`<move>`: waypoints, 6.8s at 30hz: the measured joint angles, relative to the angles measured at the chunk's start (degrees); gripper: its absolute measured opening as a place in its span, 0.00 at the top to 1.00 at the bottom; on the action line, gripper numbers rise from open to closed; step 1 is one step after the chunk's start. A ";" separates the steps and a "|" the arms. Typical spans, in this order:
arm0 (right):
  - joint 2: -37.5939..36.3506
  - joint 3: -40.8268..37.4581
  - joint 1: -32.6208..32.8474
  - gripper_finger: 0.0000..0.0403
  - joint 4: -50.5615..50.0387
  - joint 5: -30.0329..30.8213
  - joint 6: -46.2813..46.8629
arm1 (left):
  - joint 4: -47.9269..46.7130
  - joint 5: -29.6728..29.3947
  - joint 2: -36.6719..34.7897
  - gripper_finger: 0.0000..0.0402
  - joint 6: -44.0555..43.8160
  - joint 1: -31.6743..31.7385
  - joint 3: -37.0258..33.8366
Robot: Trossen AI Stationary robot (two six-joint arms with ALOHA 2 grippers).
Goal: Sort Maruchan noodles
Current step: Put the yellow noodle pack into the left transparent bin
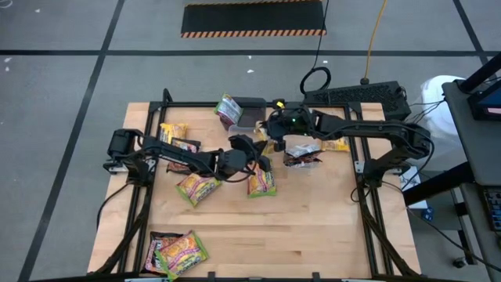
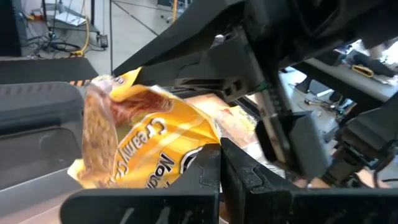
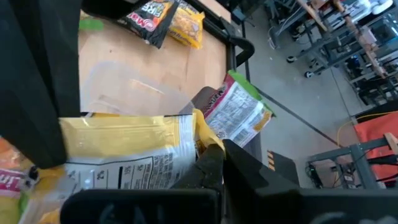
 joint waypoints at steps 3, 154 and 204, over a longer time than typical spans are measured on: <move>-0.06 0.00 -0.63 1.00 0.21 -0.02 0.26 | -1.53 0.15 0.00 1.00 -0.01 0.75 0.01; -0.06 -3.91 -2.49 1.00 -7.99 -6.01 6.51 | -2.88 27.18 5.46 0.95 15.61 7.27 0.01; -0.06 -3.91 -2.41 1.00 -7.92 -5.81 6.51 | -1.10 30.57 5.44 0.97 19.49 6.89 -0.02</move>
